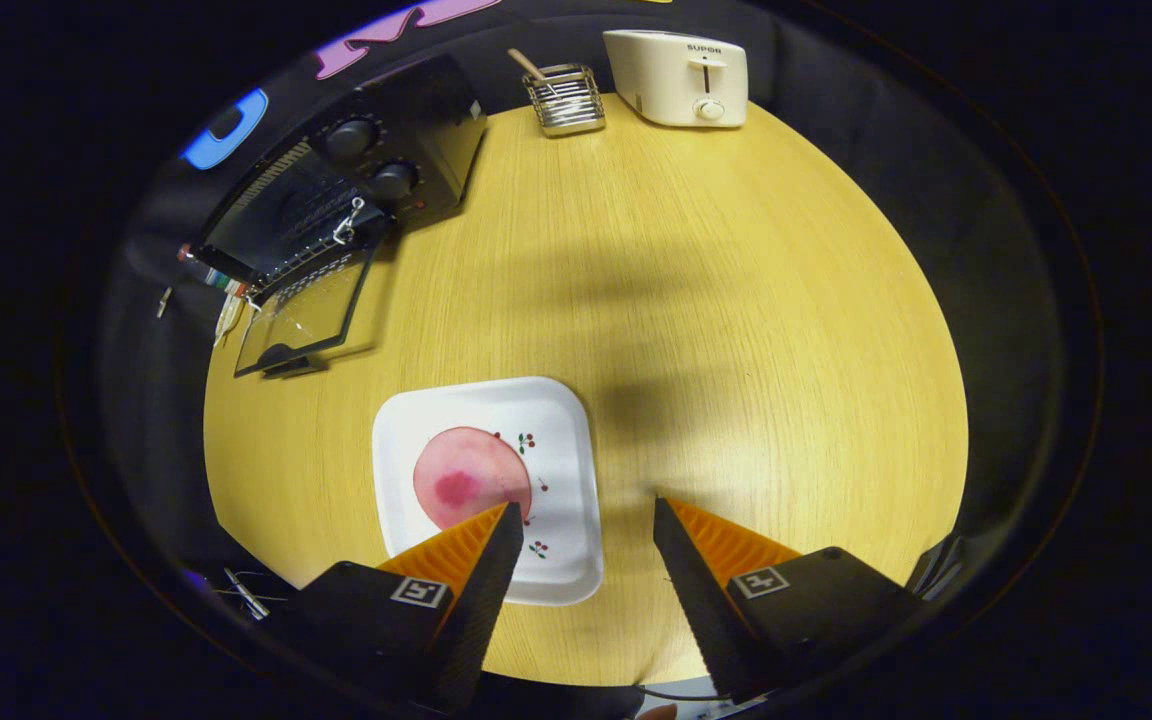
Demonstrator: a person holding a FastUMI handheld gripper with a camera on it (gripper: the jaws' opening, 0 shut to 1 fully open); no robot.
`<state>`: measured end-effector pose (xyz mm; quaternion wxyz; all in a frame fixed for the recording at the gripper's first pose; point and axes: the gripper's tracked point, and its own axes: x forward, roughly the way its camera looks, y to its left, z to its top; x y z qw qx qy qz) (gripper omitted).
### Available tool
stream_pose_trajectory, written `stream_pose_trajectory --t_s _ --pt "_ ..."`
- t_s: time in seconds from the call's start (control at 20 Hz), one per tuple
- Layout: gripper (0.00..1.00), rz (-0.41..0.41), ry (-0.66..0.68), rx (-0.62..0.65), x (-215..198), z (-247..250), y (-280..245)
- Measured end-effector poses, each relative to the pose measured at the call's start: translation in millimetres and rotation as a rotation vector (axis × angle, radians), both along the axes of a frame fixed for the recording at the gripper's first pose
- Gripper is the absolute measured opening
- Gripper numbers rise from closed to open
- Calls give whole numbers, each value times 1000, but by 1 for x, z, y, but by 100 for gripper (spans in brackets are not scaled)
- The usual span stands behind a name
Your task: Open the toaster oven, put the food inside, and close the toaster oven door.
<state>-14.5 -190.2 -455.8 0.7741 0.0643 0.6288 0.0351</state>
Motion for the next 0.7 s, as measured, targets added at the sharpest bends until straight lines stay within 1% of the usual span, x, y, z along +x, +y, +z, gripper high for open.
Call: stream_pose_trajectory --t_s 0.05,0.1,0.2,0.25,0.3,0.35,0.4,0.5,0.55,0.7 --pt "76 10 30 -7 -3 -7 0" --pt "68 35 73 -27 -8 -13 -3" --pt "38 63 82 -63 0 -8 -10" --pt "24 43 90 -61 0 -19 -5" --pt "15 44 97 -36 -1 -13 0" --pt "14 65 105 -2 -5 -14 -2" --pt "7 78 118 21 -10 -16 -3" --pt "5 76 112 57 -3 -15 -1" --pt "5 53 103 90 -4 -12 -1" --pt "5 -54 97 222 -4 -2 2"
